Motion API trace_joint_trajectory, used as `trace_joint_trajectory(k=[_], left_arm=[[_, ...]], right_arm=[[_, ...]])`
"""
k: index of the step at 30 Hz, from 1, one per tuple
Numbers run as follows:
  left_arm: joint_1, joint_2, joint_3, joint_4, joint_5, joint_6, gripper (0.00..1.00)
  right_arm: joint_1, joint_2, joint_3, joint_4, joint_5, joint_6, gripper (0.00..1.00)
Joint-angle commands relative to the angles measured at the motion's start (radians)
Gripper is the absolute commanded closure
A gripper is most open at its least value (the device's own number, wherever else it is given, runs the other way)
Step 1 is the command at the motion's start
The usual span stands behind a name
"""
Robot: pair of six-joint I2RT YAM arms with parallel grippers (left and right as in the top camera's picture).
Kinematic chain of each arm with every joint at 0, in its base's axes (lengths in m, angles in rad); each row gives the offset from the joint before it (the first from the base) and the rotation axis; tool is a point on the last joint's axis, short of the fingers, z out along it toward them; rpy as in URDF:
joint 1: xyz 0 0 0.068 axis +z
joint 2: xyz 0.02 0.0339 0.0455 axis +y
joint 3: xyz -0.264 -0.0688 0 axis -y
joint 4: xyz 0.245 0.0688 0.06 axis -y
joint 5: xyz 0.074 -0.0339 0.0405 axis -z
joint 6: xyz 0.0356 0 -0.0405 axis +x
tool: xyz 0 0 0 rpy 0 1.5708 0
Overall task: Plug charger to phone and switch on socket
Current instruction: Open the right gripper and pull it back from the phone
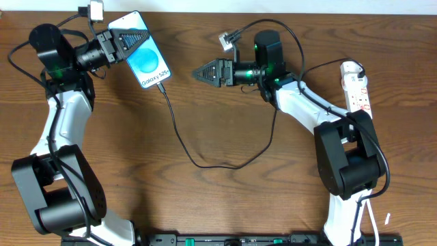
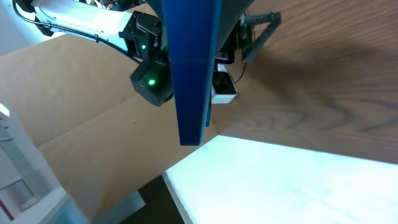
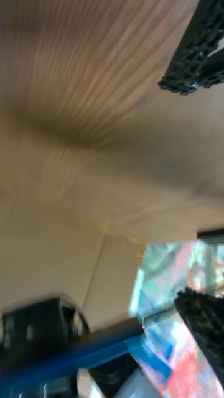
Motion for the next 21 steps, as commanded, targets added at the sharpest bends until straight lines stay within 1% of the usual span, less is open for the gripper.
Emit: trace_joint_trajectory(k=[1, 7, 11, 14, 17, 21], left_arm=[[0.005, -0.024, 0.011, 0.011, 0.013, 0.006, 0.92], [0.005, -0.024, 0.011, -0.007, 0.013, 0.006, 0.93], [0.005, -0.024, 0.009, -0.031, 0.013, 0.006, 0.93], [0.005, -0.024, 0.005, -0.031, 0.013, 0.007, 0.93], [0.005, -0.024, -0.001, -0.031, 0.012, 0.018, 0.93], [0.005, -0.024, -0.024, -0.031, 0.011, 0.018, 0.93]], right_arm=[[-0.005, -0.005, 0.007, -0.078, 0.122, -0.127, 0.01], [-0.005, -0.005, 0.007, -0.235, 0.246, -0.193, 0.01], [-0.004, -0.005, 0.007, -0.385, 0.410, -0.202, 0.01], [0.000, -0.005, 0.007, -0.466, 0.516, -0.219, 0.01], [0.000, -0.005, 0.007, -0.510, 0.592, -0.219, 0.01], [-0.004, -0.006, 0.007, -0.514, 0.667, -0.224, 0.01]])
